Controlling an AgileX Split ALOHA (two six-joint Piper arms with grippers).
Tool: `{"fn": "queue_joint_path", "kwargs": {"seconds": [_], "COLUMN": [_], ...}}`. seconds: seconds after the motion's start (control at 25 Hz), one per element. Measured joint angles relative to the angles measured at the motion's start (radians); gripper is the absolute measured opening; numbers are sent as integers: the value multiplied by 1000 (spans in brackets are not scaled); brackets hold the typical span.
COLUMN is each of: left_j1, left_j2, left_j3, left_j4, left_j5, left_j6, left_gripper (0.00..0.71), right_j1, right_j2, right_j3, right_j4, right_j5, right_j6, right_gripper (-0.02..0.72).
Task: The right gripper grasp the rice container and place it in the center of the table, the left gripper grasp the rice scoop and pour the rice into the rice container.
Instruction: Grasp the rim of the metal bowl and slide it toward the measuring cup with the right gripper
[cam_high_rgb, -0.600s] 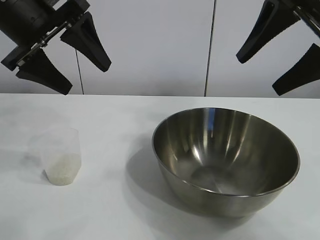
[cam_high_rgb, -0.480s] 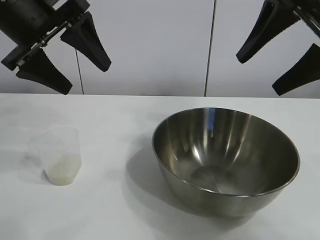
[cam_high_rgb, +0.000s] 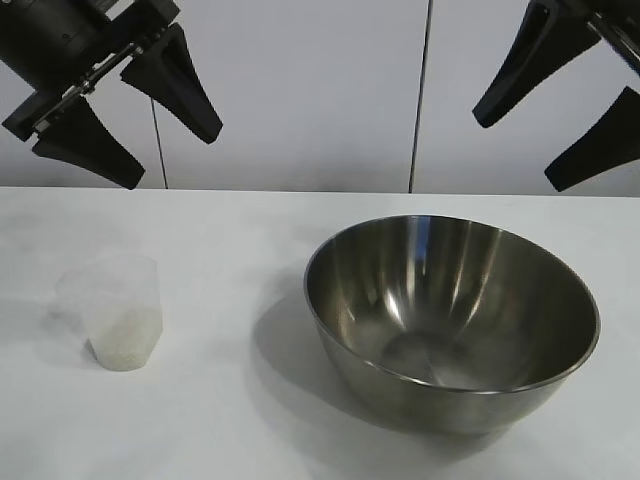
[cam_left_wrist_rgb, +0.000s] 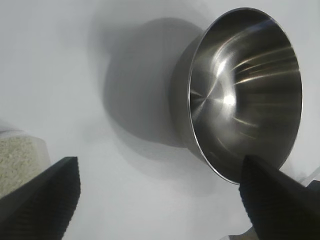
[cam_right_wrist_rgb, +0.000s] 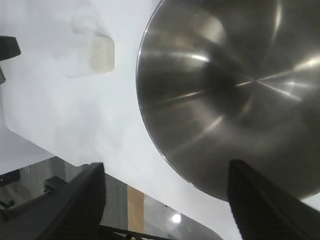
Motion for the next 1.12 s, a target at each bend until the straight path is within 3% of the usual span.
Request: {"fn": "queue_joint_path", "kwargs": {"seconds": [0.12,0.24,0.56,0.64,0.76,0.8,0.96,1.12], "left_j1": [0,0,0,0,0,0,0,0], "left_j2": [0,0,0,0,0,0,0,0], "left_j3": [0,0,0,0,0,0,0,0], "left_j4": [0,0,0,0,0,0,0,0], "left_j5": [0,0,-2,-2,-2,-2,-2,-2], "left_j6": [1,0,0,0,0,0,0,1], "left_gripper": [624,624,624,624,624,624,624,624], "right_j1": [0,0,0,0,0,0,0,0], "right_j2": [10,60,282,347,414,422,386,294], "right_j3": [0,3,3,3,3,3,-3,-56], "right_j4": [-149,-163,-96,-56,6,32,83,100], "right_j5": [-38,-106,-243,-269,-302,-309,-300,-217], "right_j6": [85,125,124,93,24,3,-69,-81], "right_gripper": [474,474,470,393,128,78,26,19]}}
